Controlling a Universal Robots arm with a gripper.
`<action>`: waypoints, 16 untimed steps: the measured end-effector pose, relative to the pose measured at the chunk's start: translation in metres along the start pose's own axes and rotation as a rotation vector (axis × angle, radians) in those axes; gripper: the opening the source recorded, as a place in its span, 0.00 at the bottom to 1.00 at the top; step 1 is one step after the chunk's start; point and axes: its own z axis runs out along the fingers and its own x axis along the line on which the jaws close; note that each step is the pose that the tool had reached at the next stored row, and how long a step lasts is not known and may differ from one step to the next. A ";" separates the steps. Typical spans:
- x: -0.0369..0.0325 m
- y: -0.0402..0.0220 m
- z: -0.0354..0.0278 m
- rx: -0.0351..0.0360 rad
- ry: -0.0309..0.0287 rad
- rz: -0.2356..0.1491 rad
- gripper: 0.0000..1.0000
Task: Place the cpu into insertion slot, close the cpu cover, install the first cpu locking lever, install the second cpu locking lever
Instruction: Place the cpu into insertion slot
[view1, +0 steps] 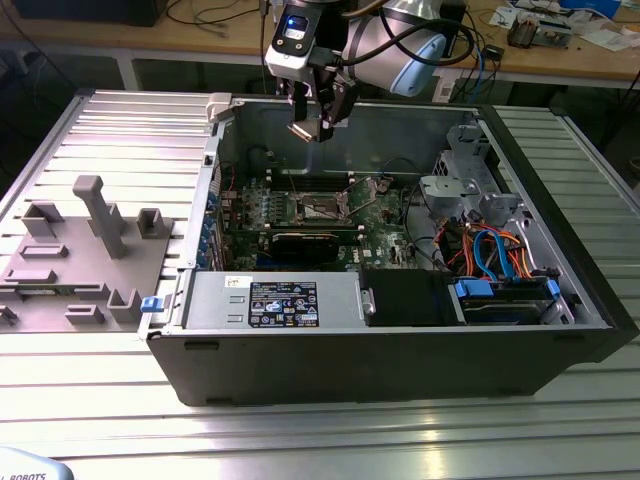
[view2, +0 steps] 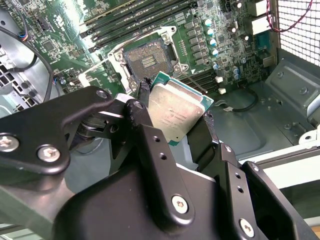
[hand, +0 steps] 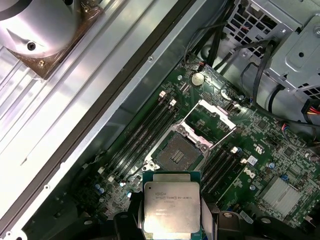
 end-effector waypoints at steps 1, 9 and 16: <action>0.0000 0.0000 0.0000 0.0001 0.0000 0.000 0.55; 0.0000 0.0000 0.0000 0.0000 -0.0001 0.004 0.55; 0.0000 0.0000 0.0000 -0.0001 -0.0003 0.008 0.55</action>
